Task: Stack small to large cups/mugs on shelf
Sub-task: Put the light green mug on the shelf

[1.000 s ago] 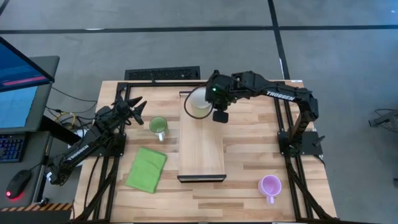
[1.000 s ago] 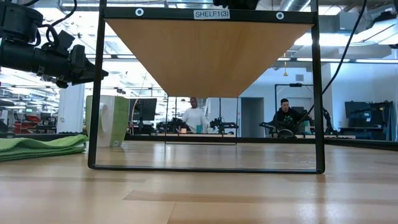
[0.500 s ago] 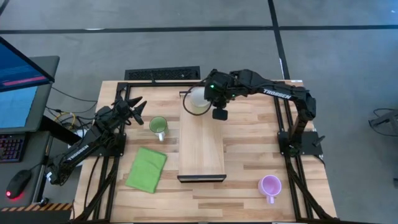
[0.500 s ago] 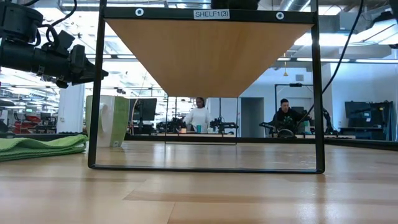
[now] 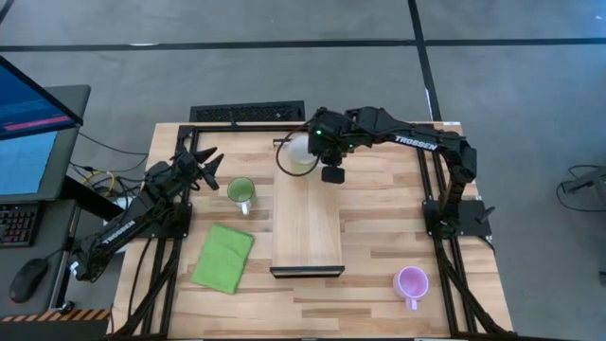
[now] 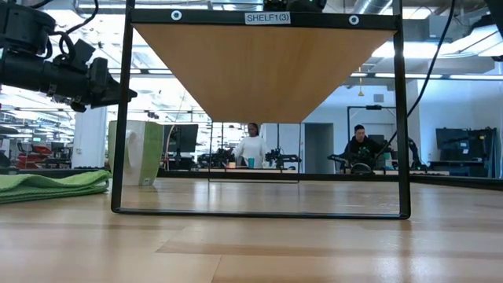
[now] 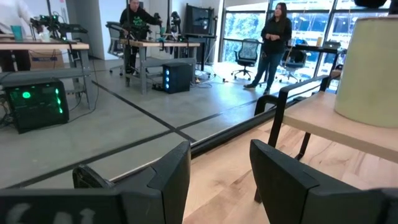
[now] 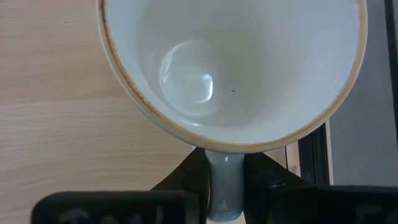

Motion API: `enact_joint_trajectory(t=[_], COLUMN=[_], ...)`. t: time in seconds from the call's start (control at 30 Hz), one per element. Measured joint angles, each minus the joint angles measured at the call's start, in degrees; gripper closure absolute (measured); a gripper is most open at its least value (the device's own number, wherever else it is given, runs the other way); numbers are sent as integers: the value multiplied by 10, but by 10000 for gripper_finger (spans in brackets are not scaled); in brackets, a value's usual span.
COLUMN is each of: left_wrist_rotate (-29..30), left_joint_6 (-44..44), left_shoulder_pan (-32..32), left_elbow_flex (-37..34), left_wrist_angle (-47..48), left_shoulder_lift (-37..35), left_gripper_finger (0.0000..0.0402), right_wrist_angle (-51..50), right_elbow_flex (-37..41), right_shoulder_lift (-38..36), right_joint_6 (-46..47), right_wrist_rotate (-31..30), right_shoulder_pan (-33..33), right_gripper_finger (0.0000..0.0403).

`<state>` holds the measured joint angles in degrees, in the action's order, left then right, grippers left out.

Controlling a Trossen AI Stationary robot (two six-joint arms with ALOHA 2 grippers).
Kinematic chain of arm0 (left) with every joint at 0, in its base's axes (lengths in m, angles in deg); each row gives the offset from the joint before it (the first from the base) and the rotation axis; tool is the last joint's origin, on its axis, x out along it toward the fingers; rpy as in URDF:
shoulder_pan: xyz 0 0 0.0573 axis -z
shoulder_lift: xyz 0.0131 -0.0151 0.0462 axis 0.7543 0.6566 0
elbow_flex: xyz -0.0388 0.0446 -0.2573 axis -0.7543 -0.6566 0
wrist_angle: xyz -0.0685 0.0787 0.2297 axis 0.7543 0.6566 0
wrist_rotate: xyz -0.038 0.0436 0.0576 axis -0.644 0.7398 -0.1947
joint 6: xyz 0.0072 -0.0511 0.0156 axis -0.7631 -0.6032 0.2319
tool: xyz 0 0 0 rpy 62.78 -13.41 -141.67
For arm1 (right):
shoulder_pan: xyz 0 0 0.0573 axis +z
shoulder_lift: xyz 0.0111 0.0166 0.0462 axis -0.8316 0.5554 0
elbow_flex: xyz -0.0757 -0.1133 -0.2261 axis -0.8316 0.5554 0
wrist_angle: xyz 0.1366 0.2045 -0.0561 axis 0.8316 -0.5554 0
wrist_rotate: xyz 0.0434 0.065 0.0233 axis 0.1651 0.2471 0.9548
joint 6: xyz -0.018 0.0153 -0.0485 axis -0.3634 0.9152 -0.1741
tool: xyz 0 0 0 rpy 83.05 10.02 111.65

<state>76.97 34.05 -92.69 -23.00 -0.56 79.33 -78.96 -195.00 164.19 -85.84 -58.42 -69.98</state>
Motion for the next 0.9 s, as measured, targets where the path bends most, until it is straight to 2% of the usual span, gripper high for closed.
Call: enact_joint_trajectory(t=[0.23, 0.9], left_wrist_rotate=[0, 0], left_joint_6=[0, 0], left_shoulder_pan=[0, 0], left_elbow_flex=[0, 0], left_wrist_angle=[0, 0], left_shoulder_lift=[0, 0], left_gripper_finger=[244, 244], right_wrist_angle=[0, -1], right_elbow_flex=[0, 0], right_shoulder_lift=[1, 1], right_joint_6=[-2, -3], right_wrist_rotate=[-1, -5], right_shoulder_pan=[0, 0], right_gripper_finger=[298, 294])
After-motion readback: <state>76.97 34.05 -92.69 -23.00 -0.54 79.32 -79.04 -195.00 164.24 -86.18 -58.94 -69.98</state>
